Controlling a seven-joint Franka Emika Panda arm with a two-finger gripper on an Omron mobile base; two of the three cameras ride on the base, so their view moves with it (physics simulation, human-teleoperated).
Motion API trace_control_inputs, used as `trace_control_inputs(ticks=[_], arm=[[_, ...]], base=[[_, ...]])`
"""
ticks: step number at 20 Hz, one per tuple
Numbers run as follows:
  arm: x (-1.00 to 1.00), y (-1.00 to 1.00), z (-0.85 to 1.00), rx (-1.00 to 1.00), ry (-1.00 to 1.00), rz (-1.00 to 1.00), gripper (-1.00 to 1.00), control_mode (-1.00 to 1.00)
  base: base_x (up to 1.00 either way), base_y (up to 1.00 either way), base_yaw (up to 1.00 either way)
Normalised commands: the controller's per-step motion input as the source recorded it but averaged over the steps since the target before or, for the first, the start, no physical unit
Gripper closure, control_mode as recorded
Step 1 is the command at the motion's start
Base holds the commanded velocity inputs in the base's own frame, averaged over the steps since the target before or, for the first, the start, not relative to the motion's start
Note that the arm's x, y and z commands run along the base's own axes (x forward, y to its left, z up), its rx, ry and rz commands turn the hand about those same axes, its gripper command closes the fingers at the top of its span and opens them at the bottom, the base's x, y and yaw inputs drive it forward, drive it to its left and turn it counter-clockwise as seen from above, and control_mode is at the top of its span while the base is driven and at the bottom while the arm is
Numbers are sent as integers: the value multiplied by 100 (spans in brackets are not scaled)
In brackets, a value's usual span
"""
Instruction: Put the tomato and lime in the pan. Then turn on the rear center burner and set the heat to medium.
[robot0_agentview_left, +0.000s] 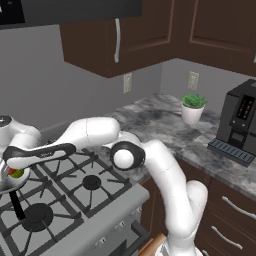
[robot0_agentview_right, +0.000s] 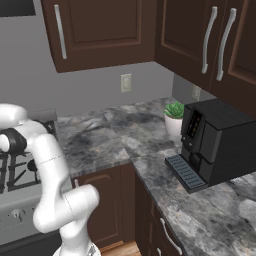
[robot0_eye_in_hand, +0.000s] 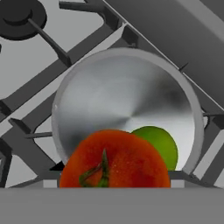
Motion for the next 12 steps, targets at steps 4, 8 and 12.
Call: trace_control_inputs(ticks=[4,8,12], arm=[[9,41,-10,0,1,0,100,-100],[0,38,-3,0,0,0,100,-100],[0,10,-11,0,0,0,100,-100]], base=[[0,0,0],[0,0,0],[0,0,0]])
